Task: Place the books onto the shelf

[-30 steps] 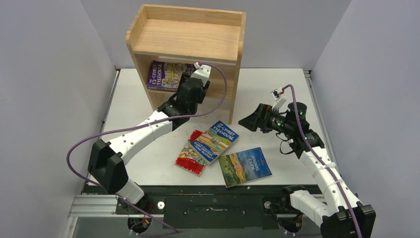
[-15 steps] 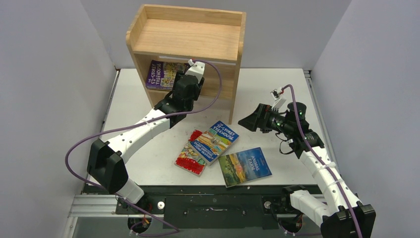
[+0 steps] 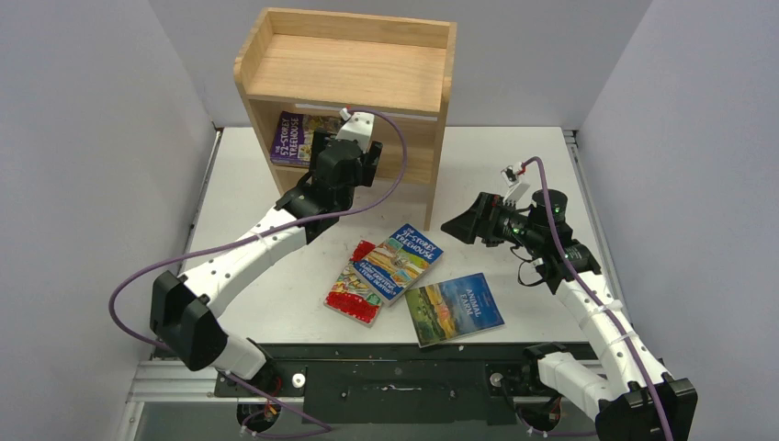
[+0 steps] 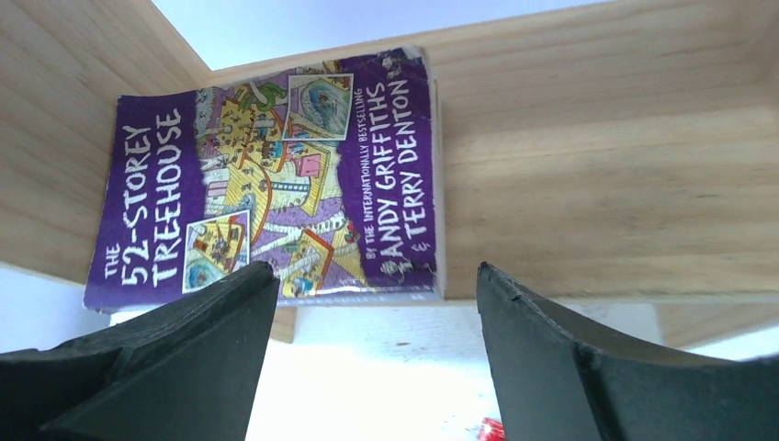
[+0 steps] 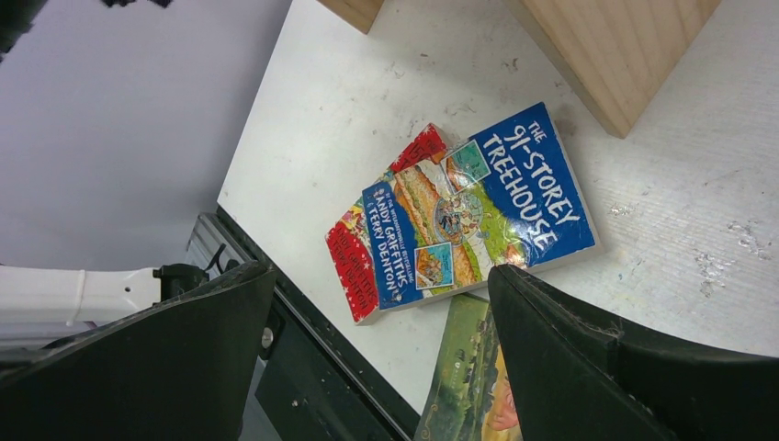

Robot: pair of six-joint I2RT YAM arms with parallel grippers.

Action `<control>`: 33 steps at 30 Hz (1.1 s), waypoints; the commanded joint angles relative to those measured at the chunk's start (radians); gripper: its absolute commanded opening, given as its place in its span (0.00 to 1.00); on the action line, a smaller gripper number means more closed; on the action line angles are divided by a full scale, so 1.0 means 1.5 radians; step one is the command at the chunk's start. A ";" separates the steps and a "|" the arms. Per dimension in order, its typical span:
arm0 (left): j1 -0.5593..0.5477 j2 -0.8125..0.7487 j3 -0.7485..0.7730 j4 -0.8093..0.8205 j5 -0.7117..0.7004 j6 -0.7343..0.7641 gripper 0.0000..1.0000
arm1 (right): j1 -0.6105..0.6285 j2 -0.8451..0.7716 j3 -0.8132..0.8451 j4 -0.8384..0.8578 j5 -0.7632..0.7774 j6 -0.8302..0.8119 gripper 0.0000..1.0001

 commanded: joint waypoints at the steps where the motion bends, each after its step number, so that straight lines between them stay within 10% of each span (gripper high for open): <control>1: -0.029 -0.096 -0.014 -0.010 0.000 -0.065 0.79 | 0.010 0.001 0.021 0.014 0.010 -0.005 0.90; 8: 0.009 -0.198 -0.081 -0.117 0.050 -0.203 0.75 | 0.018 0.007 0.016 0.030 0.009 0.002 0.90; 20: 0.238 -0.162 -0.003 -0.271 0.287 -0.158 0.67 | 0.030 0.013 0.022 0.030 0.012 -0.002 0.90; 33: 0.242 -0.128 -0.034 -0.151 0.274 -0.133 0.48 | 0.040 0.022 0.033 0.026 0.018 -0.005 0.90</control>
